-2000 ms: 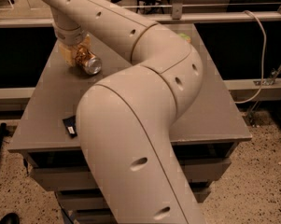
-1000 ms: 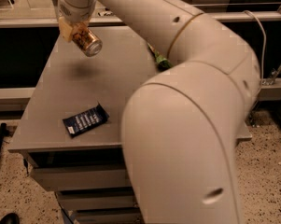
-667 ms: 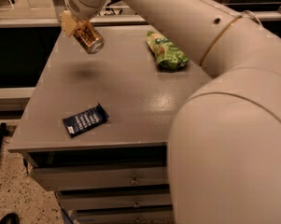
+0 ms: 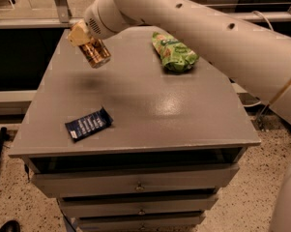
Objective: Place orange can upright
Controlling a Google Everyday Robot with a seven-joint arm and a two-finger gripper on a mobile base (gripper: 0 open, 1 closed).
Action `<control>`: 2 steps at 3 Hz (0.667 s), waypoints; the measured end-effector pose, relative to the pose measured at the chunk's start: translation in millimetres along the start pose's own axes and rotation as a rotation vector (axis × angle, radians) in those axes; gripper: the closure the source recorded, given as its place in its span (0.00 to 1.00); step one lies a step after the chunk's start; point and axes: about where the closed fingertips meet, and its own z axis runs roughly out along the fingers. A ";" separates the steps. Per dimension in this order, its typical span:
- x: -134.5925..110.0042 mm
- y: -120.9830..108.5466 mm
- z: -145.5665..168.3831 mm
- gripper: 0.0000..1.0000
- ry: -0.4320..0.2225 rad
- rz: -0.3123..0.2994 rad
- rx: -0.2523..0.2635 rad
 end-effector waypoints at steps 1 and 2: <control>-10.1 -14.3 -9.9 1.00 -0.208 0.017 -0.006; -30.5 -14.1 -21.3 1.00 -0.309 -0.028 0.018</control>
Offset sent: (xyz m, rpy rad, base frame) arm 0.0064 -0.0079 0.0120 0.1576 -0.0819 0.0184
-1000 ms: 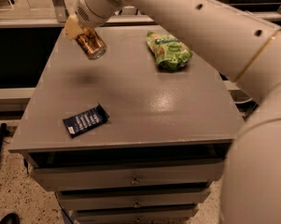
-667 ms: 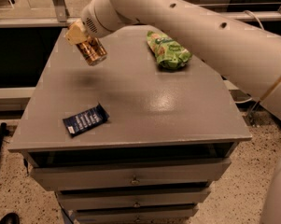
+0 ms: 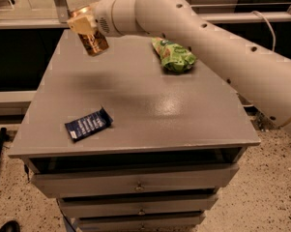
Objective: Place orange can upright
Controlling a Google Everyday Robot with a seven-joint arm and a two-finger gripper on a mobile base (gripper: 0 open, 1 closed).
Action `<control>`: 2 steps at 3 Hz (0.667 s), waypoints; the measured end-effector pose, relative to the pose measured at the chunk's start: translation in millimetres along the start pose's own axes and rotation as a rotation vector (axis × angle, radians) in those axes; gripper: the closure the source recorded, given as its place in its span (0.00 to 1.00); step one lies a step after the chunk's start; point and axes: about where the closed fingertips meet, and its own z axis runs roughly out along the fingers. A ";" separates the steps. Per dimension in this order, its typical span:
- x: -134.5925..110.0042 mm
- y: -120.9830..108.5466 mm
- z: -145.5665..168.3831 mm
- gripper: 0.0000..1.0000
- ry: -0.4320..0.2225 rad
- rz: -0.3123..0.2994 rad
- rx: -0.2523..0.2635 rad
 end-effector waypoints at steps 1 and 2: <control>-1.4 2.0 1.2 1.00 -0.001 -0.003 -0.003; -8.8 5.0 1.9 1.00 -0.066 -0.032 -0.005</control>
Offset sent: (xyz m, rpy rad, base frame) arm -0.0080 0.0113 0.0227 0.1253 -0.1950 0.0581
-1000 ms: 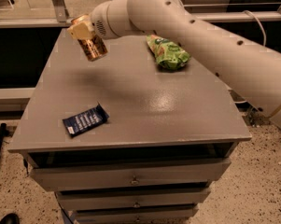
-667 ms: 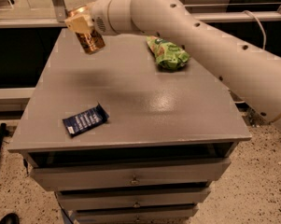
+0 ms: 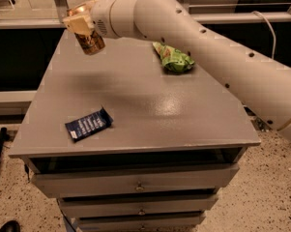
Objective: Place orange can upright
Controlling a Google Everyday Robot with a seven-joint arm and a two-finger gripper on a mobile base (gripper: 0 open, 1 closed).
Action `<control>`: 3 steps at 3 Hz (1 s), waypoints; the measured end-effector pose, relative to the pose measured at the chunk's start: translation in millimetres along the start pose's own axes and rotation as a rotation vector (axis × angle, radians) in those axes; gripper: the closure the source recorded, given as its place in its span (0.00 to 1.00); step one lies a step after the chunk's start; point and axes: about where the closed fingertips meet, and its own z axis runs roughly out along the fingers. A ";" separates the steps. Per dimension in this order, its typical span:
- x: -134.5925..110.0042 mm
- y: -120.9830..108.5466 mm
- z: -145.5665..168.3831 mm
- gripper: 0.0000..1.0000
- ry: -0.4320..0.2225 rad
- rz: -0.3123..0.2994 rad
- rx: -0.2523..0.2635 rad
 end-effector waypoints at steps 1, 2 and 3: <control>-1.8 10.3 8.6 1.00 -0.092 -0.097 -0.016; 23.8 30.5 1.9 1.00 -0.112 -0.231 -0.056; 30.0 34.2 4.1 1.00 -0.115 -0.219 -0.072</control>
Offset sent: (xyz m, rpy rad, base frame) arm -0.0218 0.0178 -0.0258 -0.0841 -0.3108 0.1632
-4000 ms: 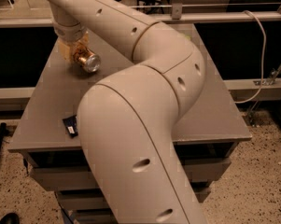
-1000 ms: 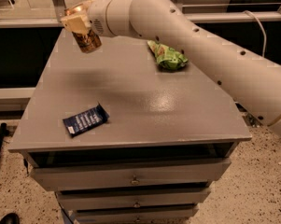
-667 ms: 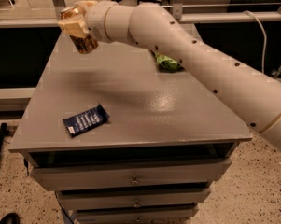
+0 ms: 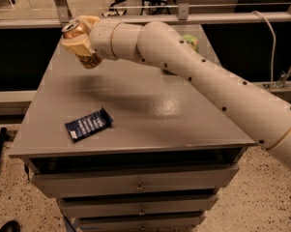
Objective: Place orange can upright
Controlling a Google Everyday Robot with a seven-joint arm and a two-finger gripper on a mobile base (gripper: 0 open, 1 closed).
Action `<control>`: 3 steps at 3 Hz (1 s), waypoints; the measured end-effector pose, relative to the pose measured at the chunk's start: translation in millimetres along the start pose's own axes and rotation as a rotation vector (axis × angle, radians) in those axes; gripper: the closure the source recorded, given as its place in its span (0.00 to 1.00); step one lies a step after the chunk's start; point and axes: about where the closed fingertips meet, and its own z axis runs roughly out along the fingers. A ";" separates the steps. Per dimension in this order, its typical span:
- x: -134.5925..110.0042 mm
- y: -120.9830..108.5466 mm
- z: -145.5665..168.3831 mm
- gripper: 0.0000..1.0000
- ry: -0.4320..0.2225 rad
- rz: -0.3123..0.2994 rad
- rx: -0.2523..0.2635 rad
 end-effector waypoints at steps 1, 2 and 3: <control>15.9 13.0 -12.8 1.00 0.003 0.039 -0.008; 32.2 21.9 -30.6 1.00 0.012 0.078 -0.007; 43.5 26.3 -45.6 1.00 -0.009 0.114 0.009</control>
Offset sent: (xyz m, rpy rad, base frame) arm -0.0346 -0.0502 -0.0558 0.0392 0.1212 -0.0213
